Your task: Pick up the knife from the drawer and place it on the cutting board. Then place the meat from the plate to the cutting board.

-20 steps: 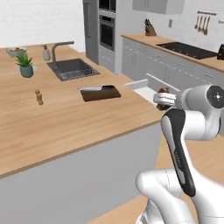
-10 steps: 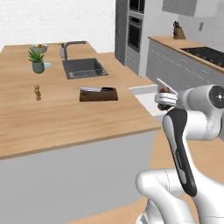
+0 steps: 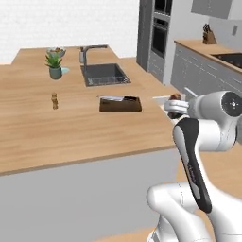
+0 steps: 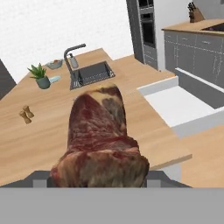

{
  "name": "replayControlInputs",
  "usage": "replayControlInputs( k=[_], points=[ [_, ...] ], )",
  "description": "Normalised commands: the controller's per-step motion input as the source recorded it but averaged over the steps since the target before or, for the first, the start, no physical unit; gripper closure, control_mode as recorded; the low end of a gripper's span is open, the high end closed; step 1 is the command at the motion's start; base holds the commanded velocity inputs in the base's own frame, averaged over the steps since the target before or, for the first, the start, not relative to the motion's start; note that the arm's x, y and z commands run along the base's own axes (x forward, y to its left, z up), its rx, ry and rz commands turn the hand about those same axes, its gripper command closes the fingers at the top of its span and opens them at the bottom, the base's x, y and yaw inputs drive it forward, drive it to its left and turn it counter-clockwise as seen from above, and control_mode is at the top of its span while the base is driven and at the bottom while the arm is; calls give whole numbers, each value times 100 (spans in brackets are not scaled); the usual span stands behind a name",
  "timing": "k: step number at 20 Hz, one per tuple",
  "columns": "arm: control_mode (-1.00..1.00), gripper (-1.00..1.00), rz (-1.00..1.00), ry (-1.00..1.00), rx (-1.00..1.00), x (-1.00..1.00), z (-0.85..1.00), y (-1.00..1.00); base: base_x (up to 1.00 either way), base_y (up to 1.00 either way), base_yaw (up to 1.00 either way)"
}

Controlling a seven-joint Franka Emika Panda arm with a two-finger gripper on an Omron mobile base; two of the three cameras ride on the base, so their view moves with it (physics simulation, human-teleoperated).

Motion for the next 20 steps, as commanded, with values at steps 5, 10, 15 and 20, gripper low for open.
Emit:
replayControlInputs(
  k=[5, 10, 15, 20],
  points=[
    [100, 100, 0, 0, 0, 0, 0, 0, 74, 0, 12],
    [100, 100, 0, 0, 0, 0, 0, 0, 53, 0, 16],
    [-100, 100, 4, 0, 0, 11, -2, -4, 43, -1, 13],
    [-100, 100, 24, 0, 0, 54, -13, -41, 0, 0, 0]
  ],
)
